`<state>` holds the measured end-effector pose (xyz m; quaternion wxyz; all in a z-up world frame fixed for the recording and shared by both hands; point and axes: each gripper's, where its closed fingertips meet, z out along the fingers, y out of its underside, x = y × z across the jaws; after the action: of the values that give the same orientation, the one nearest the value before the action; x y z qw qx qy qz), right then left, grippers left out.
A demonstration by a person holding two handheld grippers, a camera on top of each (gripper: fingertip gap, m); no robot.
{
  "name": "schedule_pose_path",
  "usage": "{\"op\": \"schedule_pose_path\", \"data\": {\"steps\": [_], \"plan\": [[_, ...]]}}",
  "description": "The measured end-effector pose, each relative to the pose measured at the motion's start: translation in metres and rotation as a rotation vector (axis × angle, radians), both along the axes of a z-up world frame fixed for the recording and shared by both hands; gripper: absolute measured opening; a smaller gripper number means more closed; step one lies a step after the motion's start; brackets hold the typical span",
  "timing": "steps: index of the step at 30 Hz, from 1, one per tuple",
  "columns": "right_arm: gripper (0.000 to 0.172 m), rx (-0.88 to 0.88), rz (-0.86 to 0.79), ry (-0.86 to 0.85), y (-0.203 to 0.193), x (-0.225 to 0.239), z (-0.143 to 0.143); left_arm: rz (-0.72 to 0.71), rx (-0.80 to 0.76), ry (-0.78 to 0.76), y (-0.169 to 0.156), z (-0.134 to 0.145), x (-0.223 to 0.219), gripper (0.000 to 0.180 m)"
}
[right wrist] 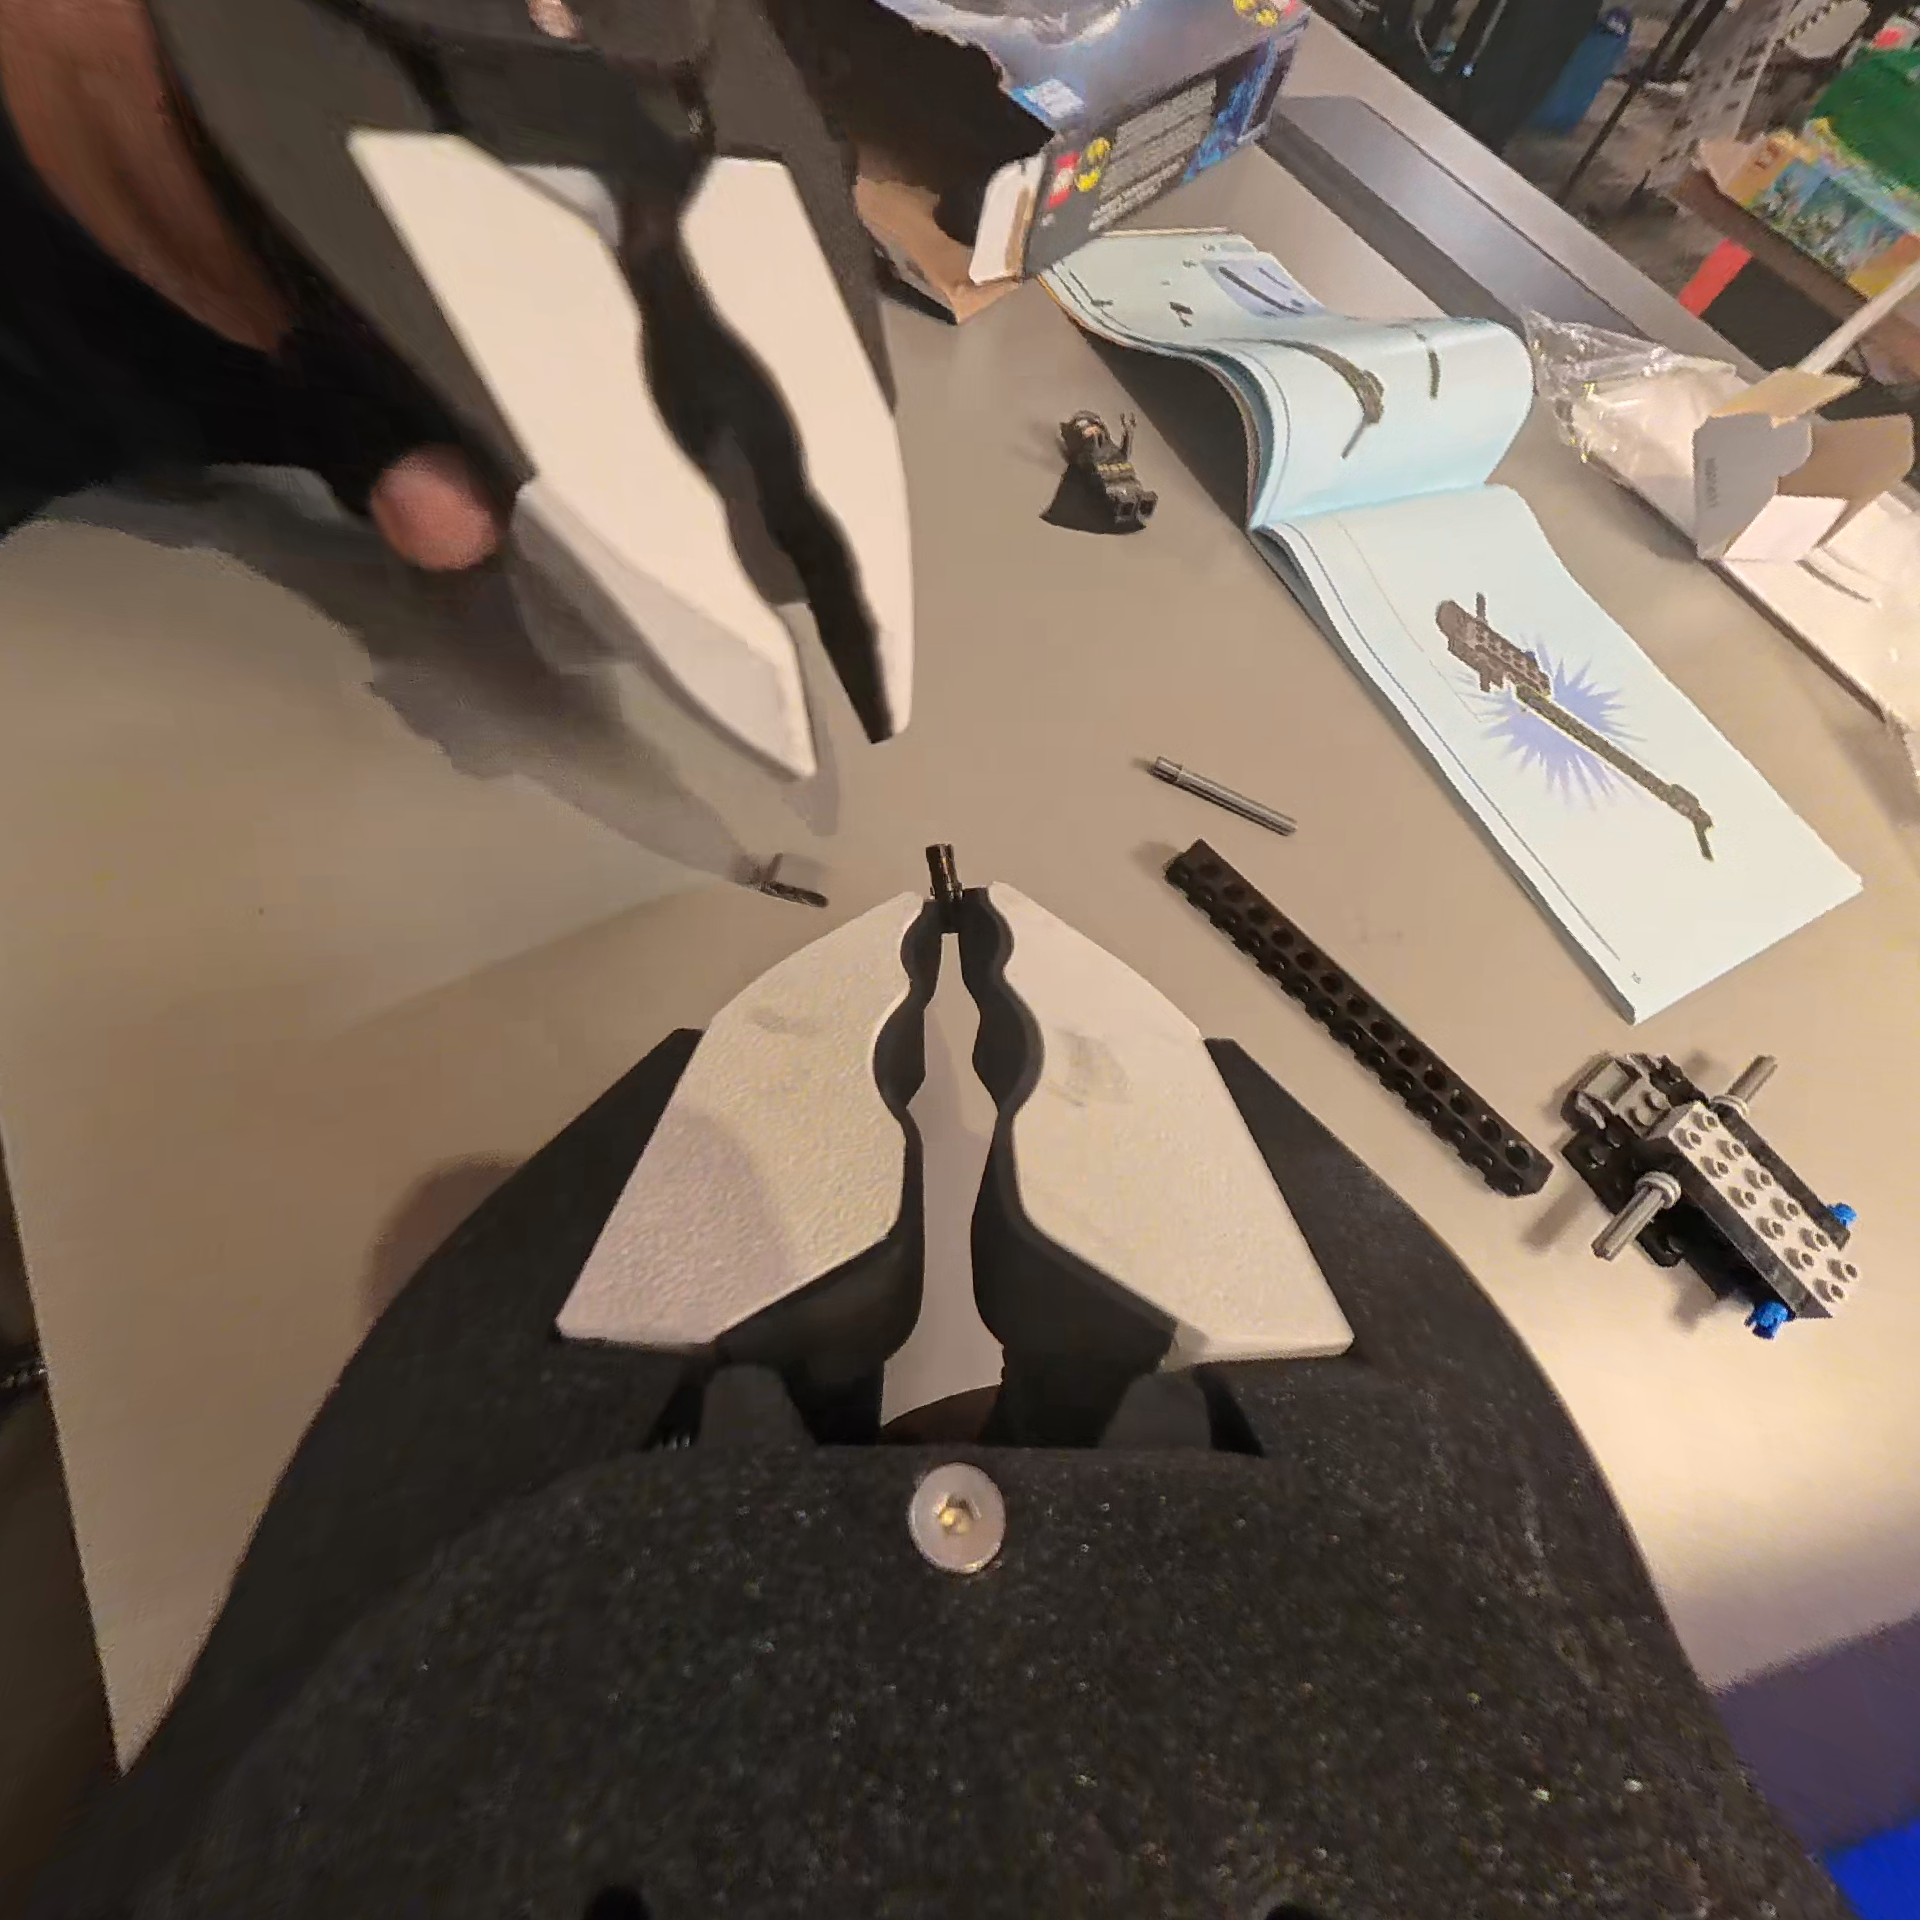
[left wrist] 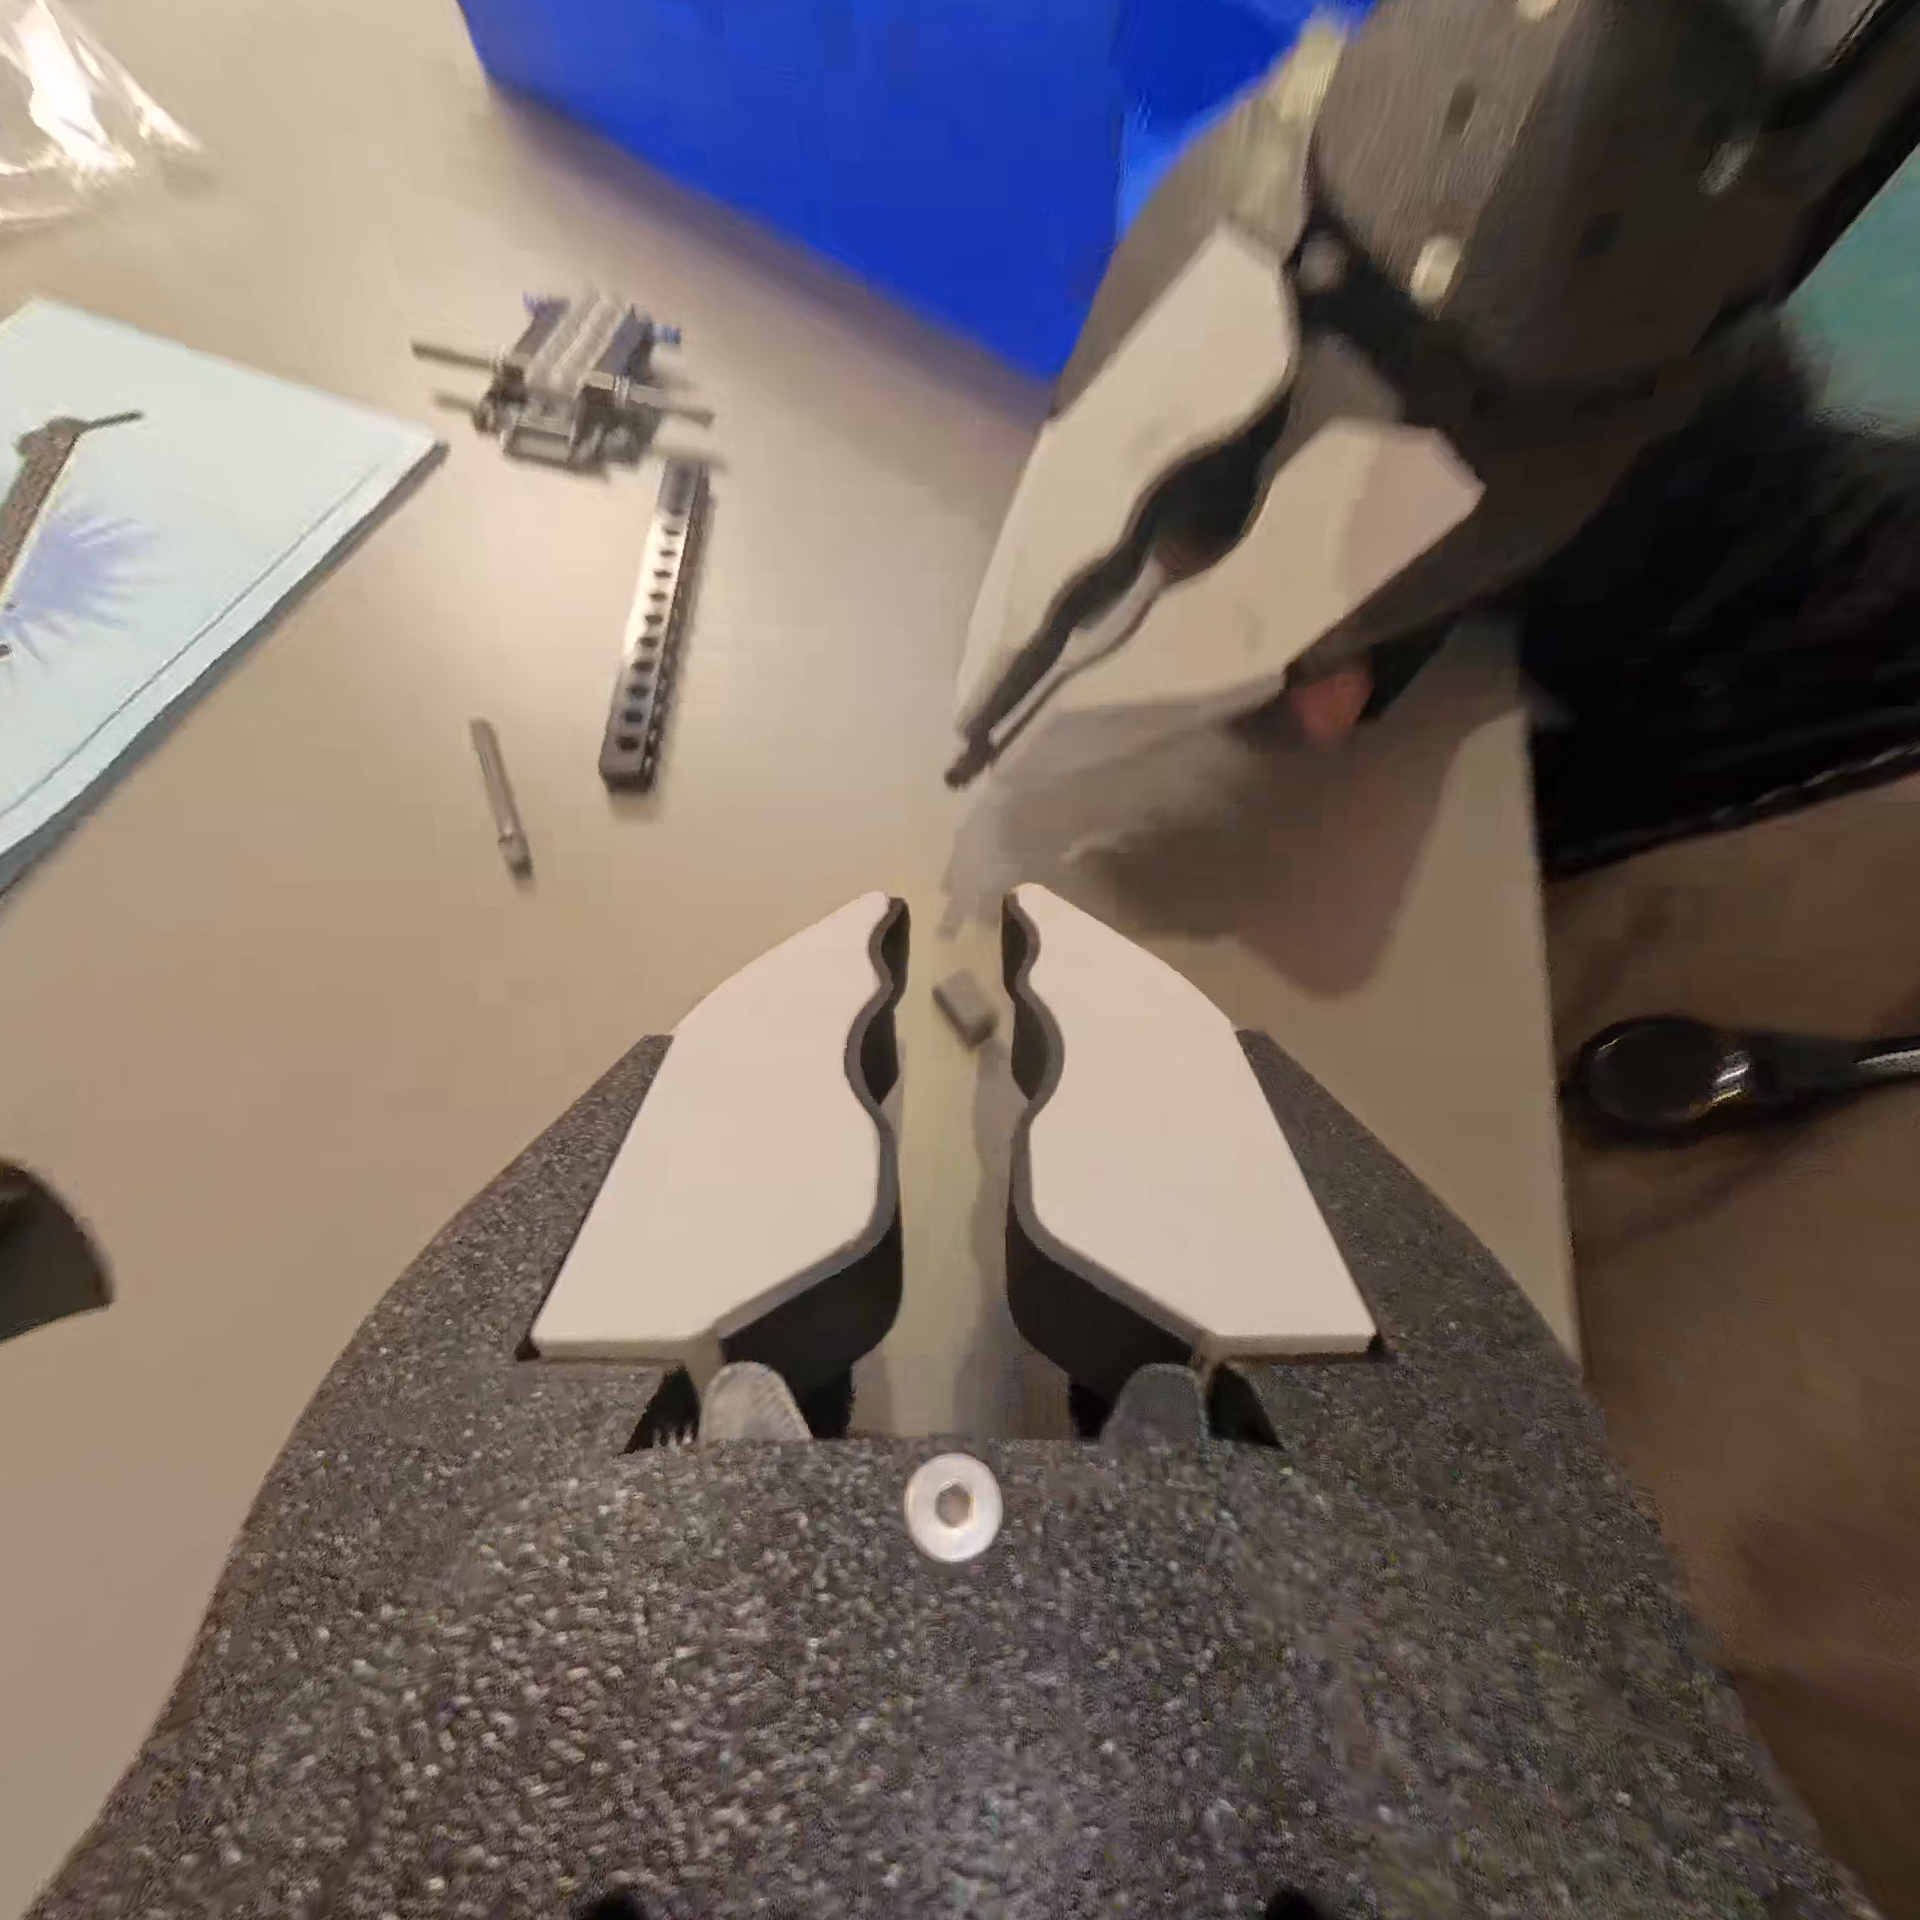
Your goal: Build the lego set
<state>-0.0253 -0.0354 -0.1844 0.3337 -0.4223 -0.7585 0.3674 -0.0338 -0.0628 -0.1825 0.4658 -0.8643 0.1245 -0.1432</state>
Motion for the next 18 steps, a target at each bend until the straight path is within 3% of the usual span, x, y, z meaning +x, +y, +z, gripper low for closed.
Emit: {"op": "schedule_pose_path", "data": {"steps": [2, 7, 14, 18], "plan": [[0.004, -0.003, 0.026, 0.026, -0.005, 0.001, 0.004, -0.015, 0.032, -0.138, 0.002, 0.012, 0.004, 0.015], [0.004, 0.007, 0.074, 0.082, -0.018, 0.003, 0.013, -0.042, 0.058, -0.298, 0.003, 0.023, 0.012, 0.013], [0.004, 0.080, 0.085, 0.113, -0.025, 0.006, 0.024, -0.060, 0.046, -0.406, 0.002, 0.025, 0.019, 0.013], [0.004, 0.086, 0.091, 0.136, -0.027, 0.008, 0.030, -0.097, 0.055, -0.472, 0.000, 0.030, 0.025, 0.005]]}}
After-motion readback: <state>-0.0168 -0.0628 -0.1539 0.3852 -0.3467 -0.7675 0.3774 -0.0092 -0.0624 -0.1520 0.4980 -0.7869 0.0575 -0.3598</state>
